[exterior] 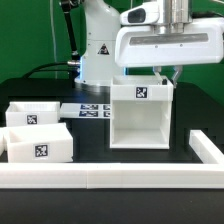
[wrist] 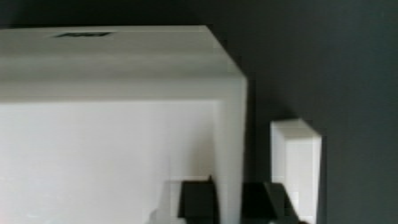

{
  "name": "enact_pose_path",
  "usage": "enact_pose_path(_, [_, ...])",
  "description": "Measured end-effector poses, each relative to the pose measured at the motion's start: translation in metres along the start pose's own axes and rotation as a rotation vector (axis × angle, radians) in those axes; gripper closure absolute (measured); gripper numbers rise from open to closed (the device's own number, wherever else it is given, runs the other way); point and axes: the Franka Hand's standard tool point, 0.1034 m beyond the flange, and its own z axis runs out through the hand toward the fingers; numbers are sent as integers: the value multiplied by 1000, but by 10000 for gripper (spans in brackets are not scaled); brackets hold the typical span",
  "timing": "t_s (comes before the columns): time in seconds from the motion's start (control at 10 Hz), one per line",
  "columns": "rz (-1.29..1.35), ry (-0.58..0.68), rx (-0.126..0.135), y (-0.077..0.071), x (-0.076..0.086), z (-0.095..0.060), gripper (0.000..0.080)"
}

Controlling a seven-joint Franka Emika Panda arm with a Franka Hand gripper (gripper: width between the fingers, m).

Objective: Assemble drawer

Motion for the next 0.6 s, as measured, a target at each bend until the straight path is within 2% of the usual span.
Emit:
enact_pose_path(0.3, [28,40,12,8,44,2,762])
enact_pose_path(0.6, [96,50,17,7,49,0,761])
